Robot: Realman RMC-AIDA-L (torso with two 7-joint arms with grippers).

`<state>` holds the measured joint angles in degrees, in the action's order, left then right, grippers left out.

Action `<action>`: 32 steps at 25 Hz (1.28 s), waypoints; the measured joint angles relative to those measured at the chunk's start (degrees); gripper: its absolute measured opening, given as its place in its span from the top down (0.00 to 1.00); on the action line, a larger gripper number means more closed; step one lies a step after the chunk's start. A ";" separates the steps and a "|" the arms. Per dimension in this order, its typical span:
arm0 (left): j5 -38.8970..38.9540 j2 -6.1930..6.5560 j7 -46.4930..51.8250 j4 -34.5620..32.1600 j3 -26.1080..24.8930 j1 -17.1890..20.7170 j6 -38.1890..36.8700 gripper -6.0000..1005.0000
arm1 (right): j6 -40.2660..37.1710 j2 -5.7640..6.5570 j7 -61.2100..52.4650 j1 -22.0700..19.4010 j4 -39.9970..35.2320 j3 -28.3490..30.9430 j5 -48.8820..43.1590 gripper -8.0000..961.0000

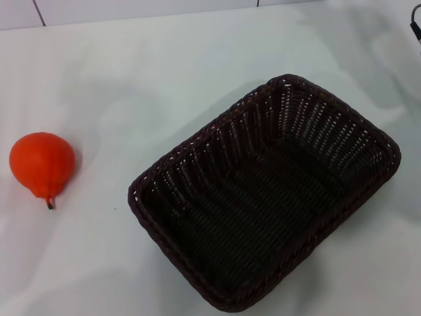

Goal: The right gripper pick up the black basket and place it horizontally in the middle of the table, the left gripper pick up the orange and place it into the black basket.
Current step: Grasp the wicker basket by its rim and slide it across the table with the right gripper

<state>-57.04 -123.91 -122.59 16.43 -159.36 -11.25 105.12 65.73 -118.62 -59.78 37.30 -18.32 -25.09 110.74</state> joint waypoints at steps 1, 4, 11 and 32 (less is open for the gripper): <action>0.00 -0.01 0.14 0.00 0.01 0.00 0.00 0.12 | -0.12 0.10 -0.39 0.01 -0.02 -0.51 0.00 0.16; 0.00 -0.02 0.45 0.00 0.03 0.04 0.00 0.12 | -0.26 0.44 -1.74 0.02 -0.21 -1.96 0.00 0.16; 0.00 -0.02 0.50 0.00 0.09 0.26 0.00 0.12 | -0.18 2.52 -14.26 -0.80 -4.88 -10.98 -3.06 0.16; 0.00 0.24 0.13 0.20 0.01 -0.54 -1.88 0.12 | 35.25 12.06 -71.36 9.37 -38.19 -17.29 -77.57 0.16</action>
<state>-57.04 -123.66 -122.46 16.63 -159.35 -11.79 103.24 100.98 -106.55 -131.14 46.67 -56.51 -42.39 33.16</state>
